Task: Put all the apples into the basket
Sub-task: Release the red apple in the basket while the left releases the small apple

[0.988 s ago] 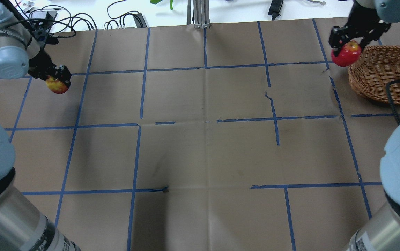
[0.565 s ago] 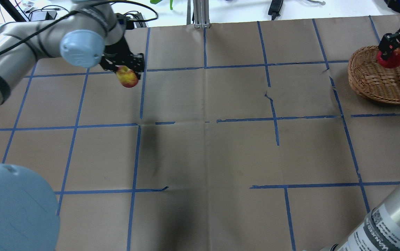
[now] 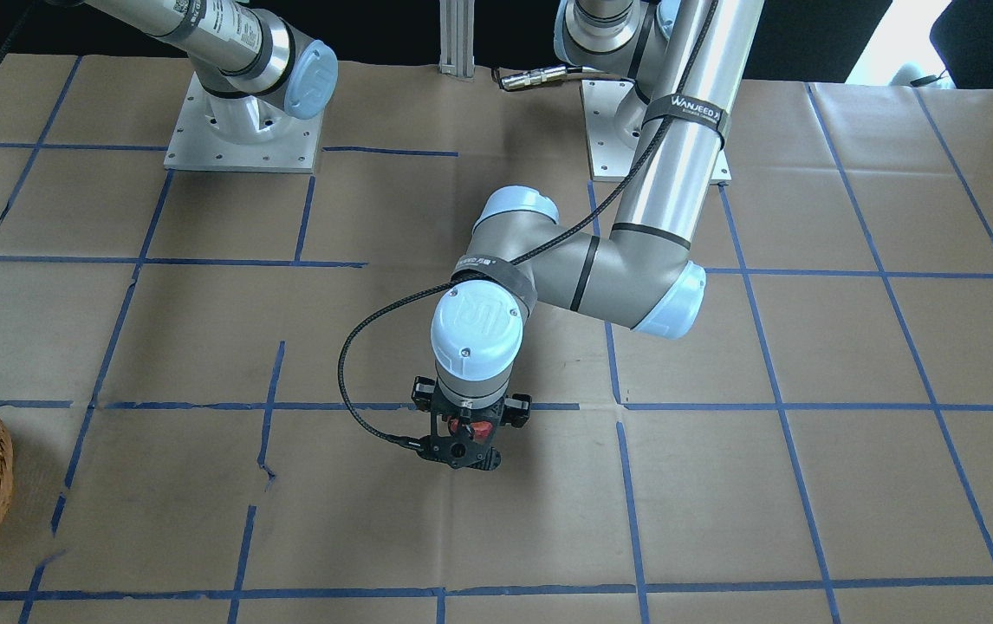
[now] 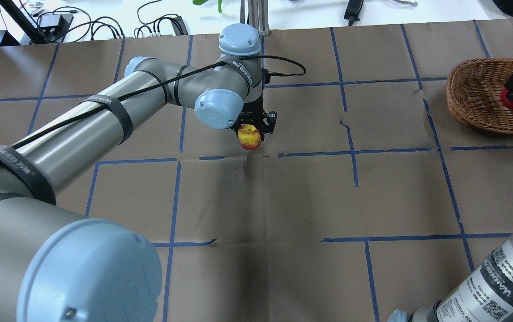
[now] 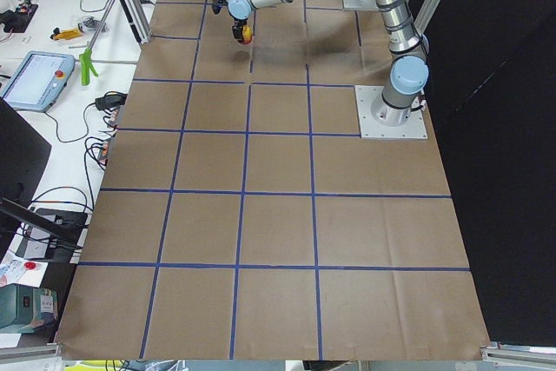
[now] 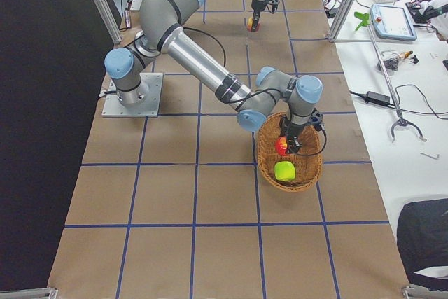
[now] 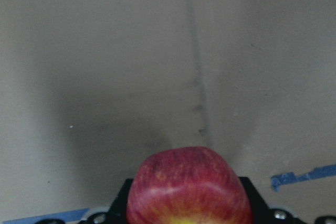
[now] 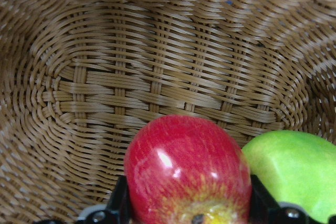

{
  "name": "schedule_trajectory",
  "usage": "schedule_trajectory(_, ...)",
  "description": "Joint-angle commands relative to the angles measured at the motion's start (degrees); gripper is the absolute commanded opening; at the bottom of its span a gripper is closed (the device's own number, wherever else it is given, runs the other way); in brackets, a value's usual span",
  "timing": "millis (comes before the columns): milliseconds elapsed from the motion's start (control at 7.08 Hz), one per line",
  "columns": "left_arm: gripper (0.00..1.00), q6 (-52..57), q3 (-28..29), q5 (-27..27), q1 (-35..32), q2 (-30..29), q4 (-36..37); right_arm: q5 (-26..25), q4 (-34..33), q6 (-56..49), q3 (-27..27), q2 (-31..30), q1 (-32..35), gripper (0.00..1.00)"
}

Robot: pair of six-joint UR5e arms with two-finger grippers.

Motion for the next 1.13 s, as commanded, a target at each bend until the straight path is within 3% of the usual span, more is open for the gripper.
schedule_trajectory(0,0.7,-1.2,-0.14,-2.58,-0.71,-1.21,0.56,0.26,-0.93,-0.58,0.21,0.8,-0.62,0.63)
schedule_trajectory(141,0.99,-1.29,0.04,-2.67,-0.88,-0.6,0.64,0.26,-0.84,-0.49,0.21,0.71,-0.62,1.0)
schedule_trajectory(424,0.99,-0.6,0.39,-2.41,1.03,4.99,0.12,0.26,1.78,-0.23,-0.23,-1.38,-0.53,1.0)
schedule_trajectory(706,0.99,0.11,0.3,-2.41,6.47,11.59,-4.86,0.26,9.49,0.39,-0.05,-5.86,0.17,1.0)
schedule_trajectory(988,0.99,0.46,-1.27,-1.8,12.36,19.75,-10.4,1.93,19.33,5.01,-0.05,-10.78,8.37,1.0)
